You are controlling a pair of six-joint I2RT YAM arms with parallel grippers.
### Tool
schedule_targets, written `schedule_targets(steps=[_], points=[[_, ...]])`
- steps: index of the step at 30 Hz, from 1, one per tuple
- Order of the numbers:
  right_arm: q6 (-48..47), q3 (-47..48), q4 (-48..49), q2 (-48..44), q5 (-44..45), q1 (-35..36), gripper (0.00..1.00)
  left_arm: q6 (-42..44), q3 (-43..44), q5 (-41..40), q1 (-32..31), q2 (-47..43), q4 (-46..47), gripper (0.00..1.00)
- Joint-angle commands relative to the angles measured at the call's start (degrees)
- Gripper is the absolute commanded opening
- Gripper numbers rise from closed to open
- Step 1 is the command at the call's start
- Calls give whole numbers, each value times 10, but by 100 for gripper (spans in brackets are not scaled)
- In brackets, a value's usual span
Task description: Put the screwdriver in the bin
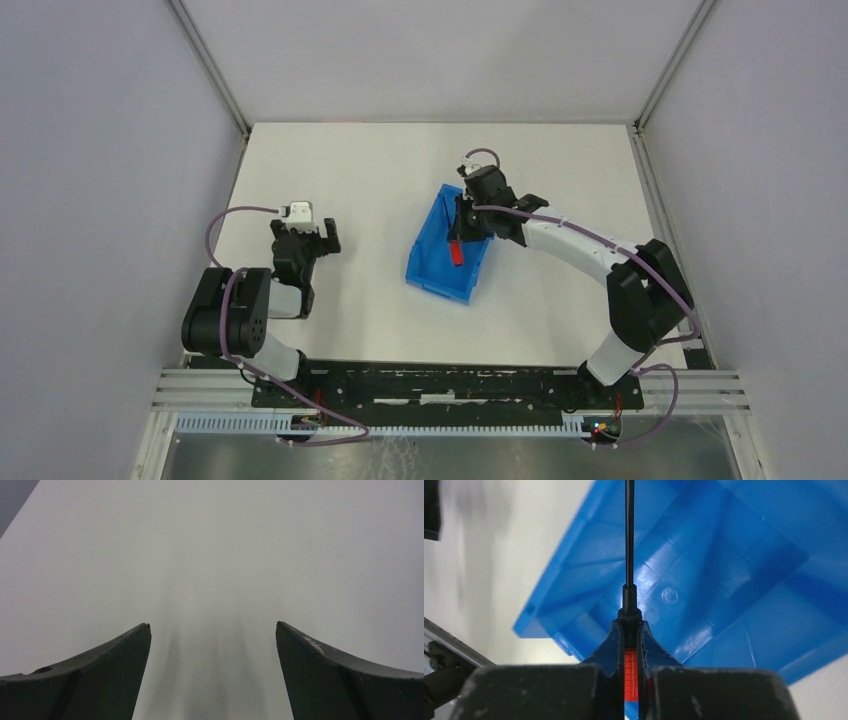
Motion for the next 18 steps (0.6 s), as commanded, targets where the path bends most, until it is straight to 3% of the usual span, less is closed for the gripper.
schedule_targets(steps=[1, 5, 8, 18], points=[[32, -29, 57, 26, 19, 3, 7, -18, 2, -2, -1, -6, 22, 100], [53, -55, 89, 38, 23, 4, 32, -18, 2, -2, -1, -6, 22, 100], [53, -40, 83, 47, 20, 4, 41, -18, 2, -2, -1, -6, 22, 100], [6, 64, 42, -16, 70, 3, 46, -18, 2, -3, -1, -6, 22, 100]])
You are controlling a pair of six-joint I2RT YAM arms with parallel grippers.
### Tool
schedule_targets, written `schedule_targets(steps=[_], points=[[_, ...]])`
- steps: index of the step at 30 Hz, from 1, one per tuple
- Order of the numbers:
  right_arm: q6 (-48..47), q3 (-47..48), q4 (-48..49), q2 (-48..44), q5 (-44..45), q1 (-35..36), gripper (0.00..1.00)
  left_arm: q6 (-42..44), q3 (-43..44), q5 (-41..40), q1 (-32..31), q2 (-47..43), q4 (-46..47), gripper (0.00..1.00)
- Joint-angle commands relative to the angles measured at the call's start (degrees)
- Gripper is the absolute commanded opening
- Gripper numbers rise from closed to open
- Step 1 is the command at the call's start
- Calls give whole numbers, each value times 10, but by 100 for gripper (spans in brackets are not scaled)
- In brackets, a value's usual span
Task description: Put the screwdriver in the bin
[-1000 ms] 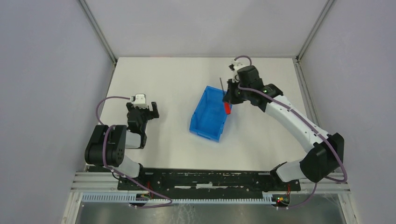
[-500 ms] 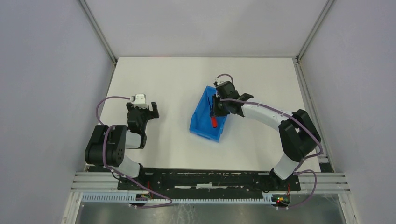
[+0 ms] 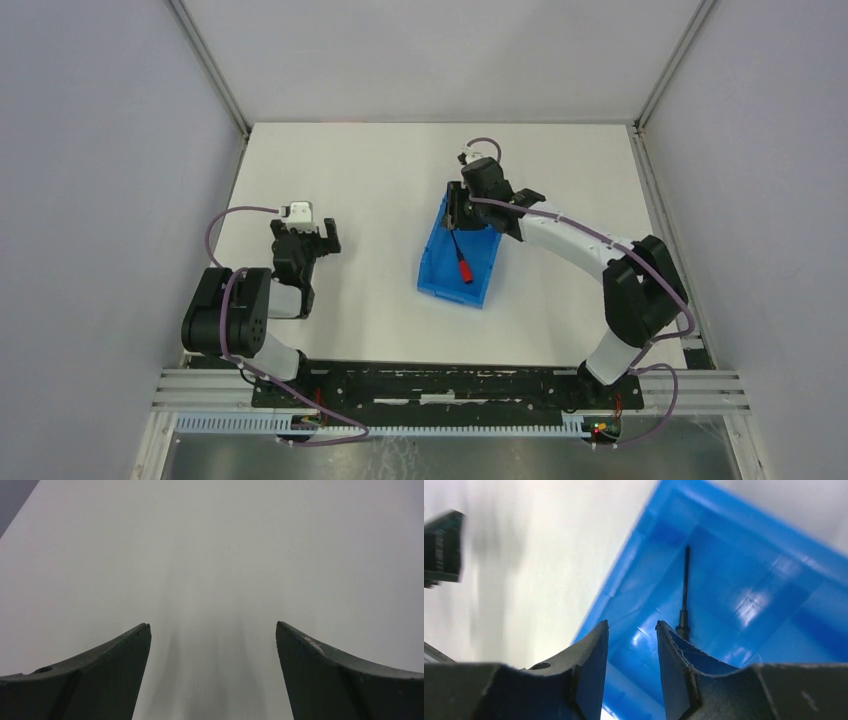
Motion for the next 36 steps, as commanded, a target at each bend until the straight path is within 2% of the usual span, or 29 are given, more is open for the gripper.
schedule_targets(steps=[1, 3, 5, 6, 10, 13, 16, 21, 29, 36], points=[[-43, 84, -12, -66, 36, 1, 48, -18, 2, -2, -1, -6, 22, 100], [-74, 106, -25, -100, 51, 0, 54, -18, 2, -2, -1, -6, 22, 100], [-111, 110, -26, -137, 61, -4, 78, -18, 2, -2, -1, -6, 22, 100], [-126, 108, -30, -155, 73, -8, 97, -18, 2, -2, -1, -6, 22, 100], [-195, 62, -37, -254, 200, -25, 98, -18, 2, -2, -1, -6, 22, 100], [-235, -40, 4, -359, 289, -30, 98, -18, 2, -2, -1, -6, 22, 100], [-229, -179, 73, -460, 372, -38, 98, -18, 2, -3, -1, -6, 22, 100], [-202, -326, 70, -538, 468, -44, 98, -18, 2, -2, -1, -6, 22, 100], [-135, -515, 123, -603, 472, -44, 98, -18, 2, -2, -1, -6, 22, 100], [-141, -557, 170, -605, 451, -45, 98, -18, 2, -2, -1, -6, 22, 100]])
